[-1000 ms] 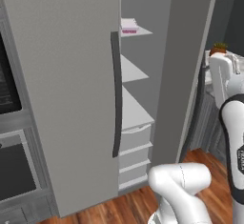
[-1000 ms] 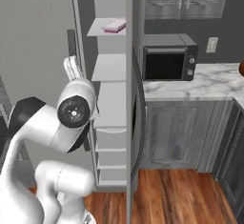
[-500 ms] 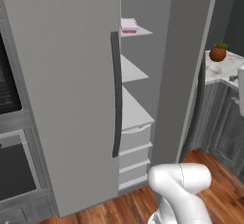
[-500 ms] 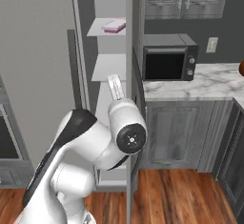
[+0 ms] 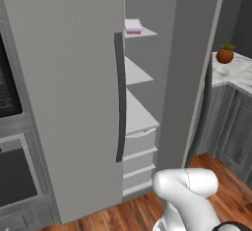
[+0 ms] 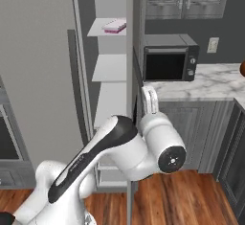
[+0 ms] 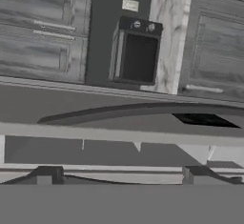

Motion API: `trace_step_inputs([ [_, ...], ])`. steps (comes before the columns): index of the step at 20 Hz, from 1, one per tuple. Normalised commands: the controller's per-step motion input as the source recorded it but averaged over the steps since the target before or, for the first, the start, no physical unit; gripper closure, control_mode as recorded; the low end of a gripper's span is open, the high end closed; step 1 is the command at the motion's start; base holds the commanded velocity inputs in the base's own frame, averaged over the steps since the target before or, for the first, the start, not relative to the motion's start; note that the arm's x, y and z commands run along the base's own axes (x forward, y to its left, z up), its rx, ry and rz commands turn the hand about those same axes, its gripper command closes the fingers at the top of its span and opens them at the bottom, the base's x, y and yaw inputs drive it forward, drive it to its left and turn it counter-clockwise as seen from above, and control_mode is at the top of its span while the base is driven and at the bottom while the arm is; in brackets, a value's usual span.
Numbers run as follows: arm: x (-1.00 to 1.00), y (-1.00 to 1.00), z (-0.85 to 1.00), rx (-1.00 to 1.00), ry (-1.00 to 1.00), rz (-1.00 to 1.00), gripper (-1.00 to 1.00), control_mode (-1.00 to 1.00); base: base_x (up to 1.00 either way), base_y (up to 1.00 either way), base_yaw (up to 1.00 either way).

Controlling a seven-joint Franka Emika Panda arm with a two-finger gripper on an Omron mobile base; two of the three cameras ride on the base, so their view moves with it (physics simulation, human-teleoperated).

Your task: The ice cube tray has been filled with water. Take the tray and place it in the freezer to make ice. Close the freezer door after placing the tray.

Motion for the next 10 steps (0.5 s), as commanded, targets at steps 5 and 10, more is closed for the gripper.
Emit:
trace_step_inputs([
  [5, 0.42, -0.33, -0.09, 0.15, 0.04, 0.02, -1.0, -1.0, 0.0, 0.0, 0.0],
  [10, 0.78, -0.02, -0.47, 0.19, 0.23, 0.12, -1.0, -1.0, 0.0, 0.0, 0.0],
])
